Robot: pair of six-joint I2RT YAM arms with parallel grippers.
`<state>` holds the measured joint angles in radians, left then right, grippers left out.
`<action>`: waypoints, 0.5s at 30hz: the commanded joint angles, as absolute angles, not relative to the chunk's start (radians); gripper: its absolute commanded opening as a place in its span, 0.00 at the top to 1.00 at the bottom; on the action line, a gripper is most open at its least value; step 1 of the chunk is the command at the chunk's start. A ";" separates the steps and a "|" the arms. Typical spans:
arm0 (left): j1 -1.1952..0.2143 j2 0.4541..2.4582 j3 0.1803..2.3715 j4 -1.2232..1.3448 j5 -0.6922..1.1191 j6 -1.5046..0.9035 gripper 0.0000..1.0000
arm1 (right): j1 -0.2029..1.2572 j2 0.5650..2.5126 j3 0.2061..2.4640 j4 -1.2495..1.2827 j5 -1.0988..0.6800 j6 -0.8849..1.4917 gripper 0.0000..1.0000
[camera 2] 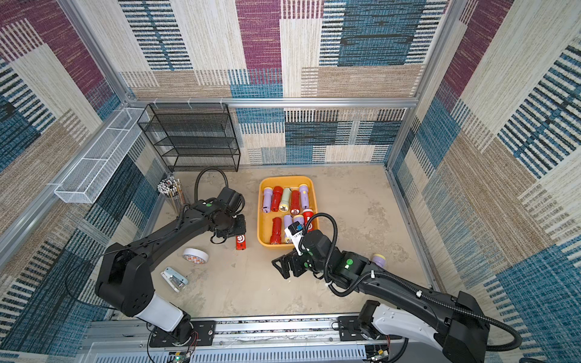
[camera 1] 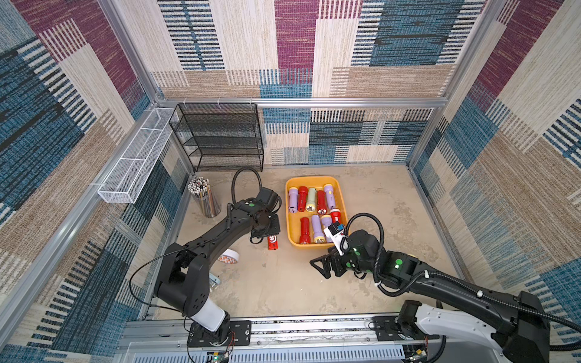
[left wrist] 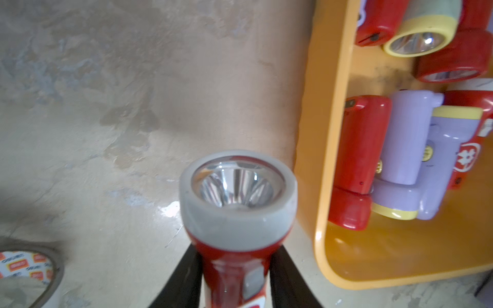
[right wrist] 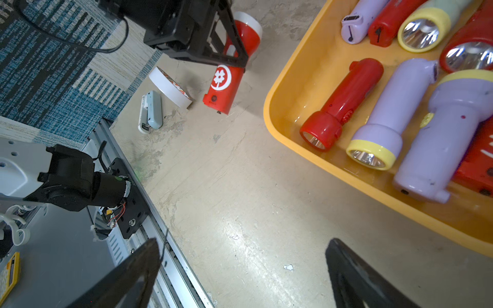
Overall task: Put the flashlights into the storage boxes
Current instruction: Place the flashlight at the storage box.
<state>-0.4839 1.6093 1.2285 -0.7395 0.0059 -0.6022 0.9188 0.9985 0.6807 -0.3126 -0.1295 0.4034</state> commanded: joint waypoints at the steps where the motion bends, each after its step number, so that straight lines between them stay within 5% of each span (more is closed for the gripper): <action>1: -0.512 1.651 1.296 -0.741 0.014 -0.606 0.61 | 0.919 0.984 0.688 -0.319 -0.107 0.409 0.00; 15: -0.560 1.886 1.552 -0.761 0.044 -0.581 0.61 | 0.919 0.951 0.672 -0.343 -0.080 0.413 0.00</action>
